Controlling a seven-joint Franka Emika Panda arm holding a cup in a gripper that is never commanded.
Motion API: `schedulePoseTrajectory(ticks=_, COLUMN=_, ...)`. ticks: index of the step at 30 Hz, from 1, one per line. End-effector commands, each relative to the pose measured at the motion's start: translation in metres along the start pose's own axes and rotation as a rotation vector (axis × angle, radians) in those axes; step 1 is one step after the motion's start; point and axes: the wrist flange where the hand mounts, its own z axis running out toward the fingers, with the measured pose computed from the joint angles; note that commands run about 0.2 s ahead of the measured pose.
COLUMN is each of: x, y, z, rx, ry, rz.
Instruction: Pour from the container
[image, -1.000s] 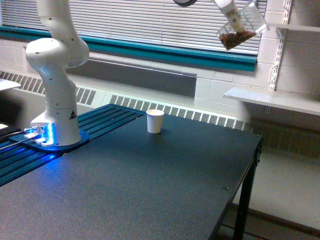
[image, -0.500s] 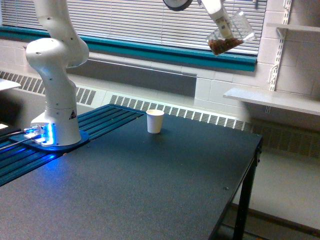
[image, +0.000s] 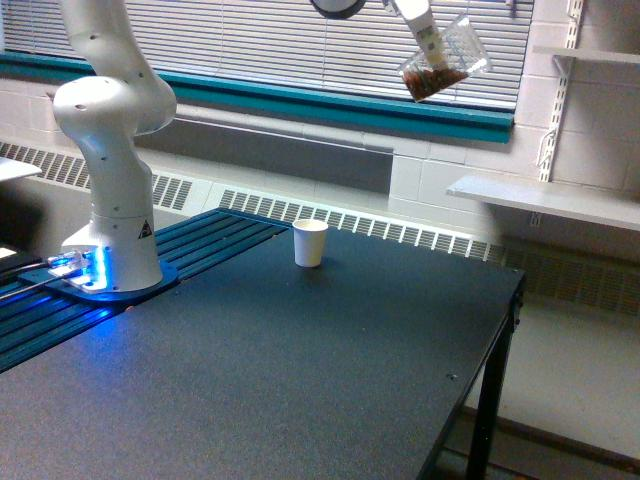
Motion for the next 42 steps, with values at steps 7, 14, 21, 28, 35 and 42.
schedulePoseTrajectory(ticks=7, x=-0.06, y=-0.013, z=-0.013, rx=-0.006, ry=-0.022, rz=-0.011)
schedulePoseTrajectory(ticks=14, x=-0.094, y=-0.016, z=-0.016, rx=-0.006, ry=-0.039, rz=-0.02)
schedulePoseTrajectory(ticks=21, x=-0.122, y=-0.017, z=-0.02, rx=-0.023, ry=-0.05, rz=-0.044)
schedulePoseTrajectory(ticks=28, x=-0.15, y=-0.013, z=-0.023, rx=-0.046, ry=-0.065, rz=-0.056)
schedulePoseTrajectory(ticks=35, x=-0.176, y=-0.009, z=-0.031, rx=-0.055, ry=-0.075, rz=-0.059)
schedulePoseTrajectory(ticks=42, x=-0.204, y=-0.005, z=-0.037, rx=-0.061, ry=-0.087, rz=-0.068)
